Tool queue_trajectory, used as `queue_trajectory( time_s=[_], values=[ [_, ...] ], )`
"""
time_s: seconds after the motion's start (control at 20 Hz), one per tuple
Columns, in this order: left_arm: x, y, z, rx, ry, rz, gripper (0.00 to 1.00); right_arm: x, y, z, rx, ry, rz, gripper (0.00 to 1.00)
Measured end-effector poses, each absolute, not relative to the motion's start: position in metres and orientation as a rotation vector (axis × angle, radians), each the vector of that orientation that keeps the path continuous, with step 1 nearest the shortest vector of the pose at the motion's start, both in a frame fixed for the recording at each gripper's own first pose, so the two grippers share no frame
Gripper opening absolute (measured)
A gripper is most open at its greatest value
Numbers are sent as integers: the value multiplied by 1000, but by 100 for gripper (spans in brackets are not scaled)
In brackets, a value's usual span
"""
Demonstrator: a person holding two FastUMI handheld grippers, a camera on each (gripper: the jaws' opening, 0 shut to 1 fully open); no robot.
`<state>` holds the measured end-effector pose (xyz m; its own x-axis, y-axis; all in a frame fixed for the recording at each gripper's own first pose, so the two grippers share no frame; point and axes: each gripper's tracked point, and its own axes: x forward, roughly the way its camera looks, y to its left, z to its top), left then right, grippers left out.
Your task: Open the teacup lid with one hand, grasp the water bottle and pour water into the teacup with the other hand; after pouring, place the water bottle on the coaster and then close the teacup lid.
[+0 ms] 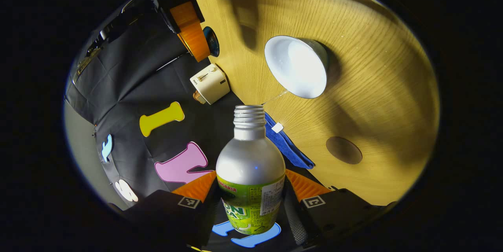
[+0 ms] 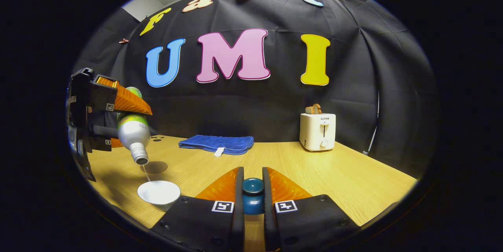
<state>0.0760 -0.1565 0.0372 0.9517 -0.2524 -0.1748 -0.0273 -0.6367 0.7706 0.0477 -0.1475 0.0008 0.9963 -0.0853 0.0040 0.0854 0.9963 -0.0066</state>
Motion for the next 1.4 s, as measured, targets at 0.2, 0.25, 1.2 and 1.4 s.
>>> queue_trajectory(
  time_s=[0.2, 0.25, 1.2, 1.4],
  values=[
    [77, -158, 34, 2241, -187, -350, 79, 48, -147, 1, -7, -4, -85, 23],
    [76, -157, 33, 2238, -185, -350, 80, 48, -148, 1, -7, -4, -85, 23],
    [74, -119, 53, 1172, -88, -219, 78, 48, -149, 1, -8, -4, -88, 23],
    [82, -103, 58, 721, -62, -182, 79, 47, -154, 1, -8, -6, -120, 23]
  ],
)
